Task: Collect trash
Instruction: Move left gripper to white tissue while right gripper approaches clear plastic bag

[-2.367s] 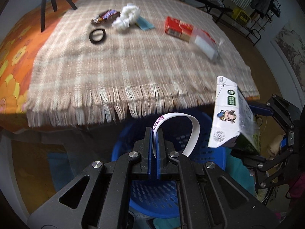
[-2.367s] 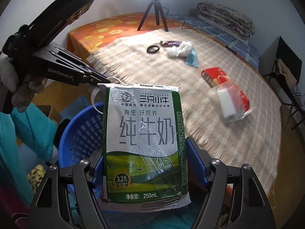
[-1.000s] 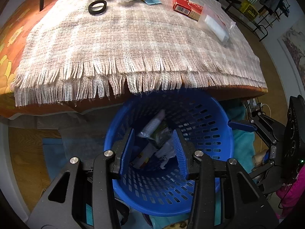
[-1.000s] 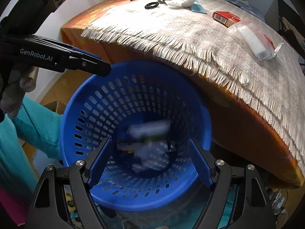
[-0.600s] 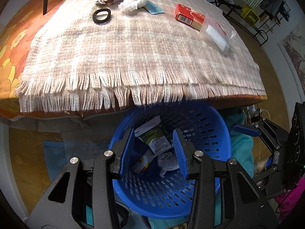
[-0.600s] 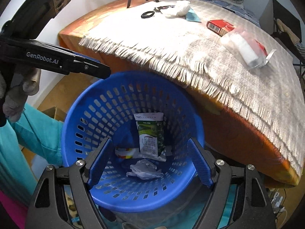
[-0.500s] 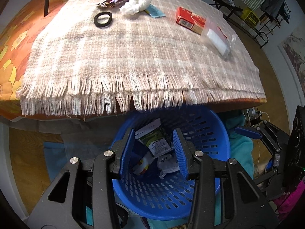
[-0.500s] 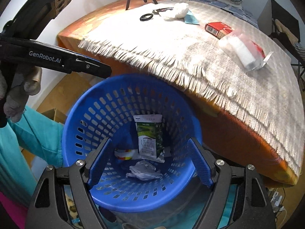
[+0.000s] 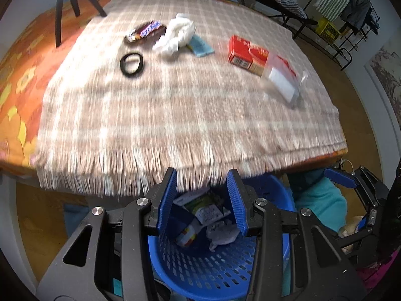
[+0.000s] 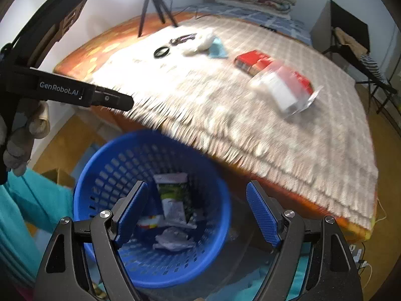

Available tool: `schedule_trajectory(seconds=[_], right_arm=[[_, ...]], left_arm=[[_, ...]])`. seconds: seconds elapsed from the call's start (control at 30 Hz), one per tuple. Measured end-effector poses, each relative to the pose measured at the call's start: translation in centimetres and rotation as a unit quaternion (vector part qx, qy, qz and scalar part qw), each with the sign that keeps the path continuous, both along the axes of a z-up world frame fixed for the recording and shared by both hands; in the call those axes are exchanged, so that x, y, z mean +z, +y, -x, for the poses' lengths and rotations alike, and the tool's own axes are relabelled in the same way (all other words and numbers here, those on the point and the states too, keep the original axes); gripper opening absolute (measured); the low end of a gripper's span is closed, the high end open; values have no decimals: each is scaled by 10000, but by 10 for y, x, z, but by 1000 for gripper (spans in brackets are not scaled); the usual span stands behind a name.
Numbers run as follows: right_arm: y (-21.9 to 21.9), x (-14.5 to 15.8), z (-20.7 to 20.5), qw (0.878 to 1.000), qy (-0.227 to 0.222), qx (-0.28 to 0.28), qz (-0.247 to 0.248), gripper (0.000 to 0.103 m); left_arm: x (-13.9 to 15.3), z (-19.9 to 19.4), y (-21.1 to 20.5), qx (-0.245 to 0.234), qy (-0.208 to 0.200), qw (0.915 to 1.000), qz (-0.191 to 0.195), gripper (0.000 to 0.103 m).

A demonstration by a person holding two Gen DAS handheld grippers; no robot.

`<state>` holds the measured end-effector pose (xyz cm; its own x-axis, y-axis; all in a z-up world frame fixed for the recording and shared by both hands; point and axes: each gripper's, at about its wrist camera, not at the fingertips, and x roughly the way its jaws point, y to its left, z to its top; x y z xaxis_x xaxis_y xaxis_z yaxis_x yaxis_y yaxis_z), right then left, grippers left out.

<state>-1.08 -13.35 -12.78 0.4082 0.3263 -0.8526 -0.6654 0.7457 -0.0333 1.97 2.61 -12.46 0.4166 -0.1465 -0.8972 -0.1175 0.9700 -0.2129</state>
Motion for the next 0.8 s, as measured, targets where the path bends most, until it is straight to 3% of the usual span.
schedule_trajectory(seconds=[0.43,0.53,0.8], right_arm=[[-22,31,-66,9970,-159,-640,-402,81],[-27,33,-91,9961,-149,-758,-418,81],[-39,12,-154,9900,436,-1009,-882,81]], left_arm=[[36,-76,30,185,-410,9988,-192,42],[32,-97,40,290,-379,9987,-163,42],[10,-146,56,443,-169,9989,-14,42]])
